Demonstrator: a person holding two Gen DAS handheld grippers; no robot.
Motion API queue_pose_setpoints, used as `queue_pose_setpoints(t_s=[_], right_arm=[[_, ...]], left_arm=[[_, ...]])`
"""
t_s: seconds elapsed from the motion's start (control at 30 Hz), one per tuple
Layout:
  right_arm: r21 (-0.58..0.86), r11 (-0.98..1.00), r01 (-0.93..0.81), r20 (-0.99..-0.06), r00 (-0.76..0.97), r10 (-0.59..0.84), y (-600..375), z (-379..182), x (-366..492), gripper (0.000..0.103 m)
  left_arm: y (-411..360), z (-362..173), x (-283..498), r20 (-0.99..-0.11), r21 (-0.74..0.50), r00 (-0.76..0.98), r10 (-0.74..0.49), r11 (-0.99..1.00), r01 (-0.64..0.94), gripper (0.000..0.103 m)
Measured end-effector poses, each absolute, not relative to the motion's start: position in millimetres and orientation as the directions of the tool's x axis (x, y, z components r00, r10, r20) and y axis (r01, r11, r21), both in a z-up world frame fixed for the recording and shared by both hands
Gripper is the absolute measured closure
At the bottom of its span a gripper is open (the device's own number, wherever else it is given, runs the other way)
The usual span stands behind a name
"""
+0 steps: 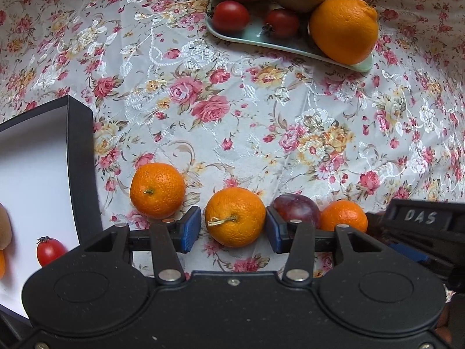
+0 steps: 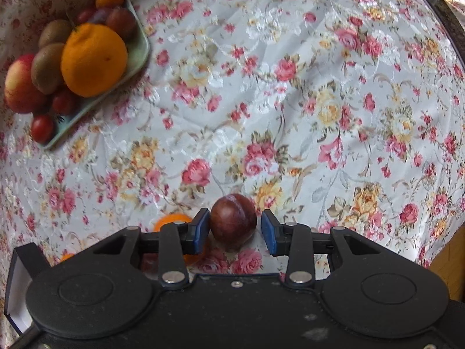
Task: Organize fruits
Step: 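Grasp a mandarin with the left gripper while the right gripper grasps a dark plum, then lift the mandarin and plum and carry both over the white box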
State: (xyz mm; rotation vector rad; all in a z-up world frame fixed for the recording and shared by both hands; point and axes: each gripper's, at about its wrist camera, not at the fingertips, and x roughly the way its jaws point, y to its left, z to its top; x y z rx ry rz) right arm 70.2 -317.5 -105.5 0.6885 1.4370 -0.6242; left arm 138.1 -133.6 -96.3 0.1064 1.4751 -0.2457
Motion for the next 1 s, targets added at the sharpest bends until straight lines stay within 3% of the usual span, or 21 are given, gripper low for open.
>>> queue_pose_setpoints(t_s=[0.13, 0.17, 0.37, 0.6, 0.73, 0.9, 1.0], right_arm=[[0.029, 0.683, 0.729, -1.0, 0.016, 0.025, -313, -110, 70, 0.063], [0.029, 0.691, 0.722, -1.0, 0.026, 0.015, -312, -109, 70, 0.07], [0.009, 0.695, 0.719, -0.998, 0.055, -0.044, -305, -102, 69, 0.07], [0.052, 0.66, 0.75, -0.996, 0.087, -0.019, -328, -88, 63, 0.072], [0.083, 0.641, 0.763, -0.991, 0.133, -0.03, -339, -73, 62, 0.084], [0.118, 0.592, 0.798, -0.99, 0.14, 0.008, -352, -71, 61, 0.083], [0.109, 0.568, 0.816, -0.992, 0.125, 0.011, -355, -77, 60, 0.077]], left_arm=[[-133, -96, 138, -0.992, -0.082, 0.075, -0.102, 0.971, 0.226, 0.05], [-132, -96, 138, -0.992, -0.084, 0.076, -0.104, 0.971, 0.226, 0.05], [-133, -94, 136, -0.989, -0.09, 0.094, -0.114, 0.968, 0.236, 0.054], [-135, -80, 133, -0.984, -0.065, 0.146, -0.103, 0.966, 0.249, 0.054], [-134, -67, 134, -0.976, -0.059, 0.188, -0.11, 0.965, 0.257, 0.054], [-129, -55, 135, -0.968, -0.06, 0.221, -0.12, 0.964, 0.261, 0.054], [-130, -55, 135, -0.969, -0.052, 0.222, -0.111, 0.965, 0.256, 0.054]])
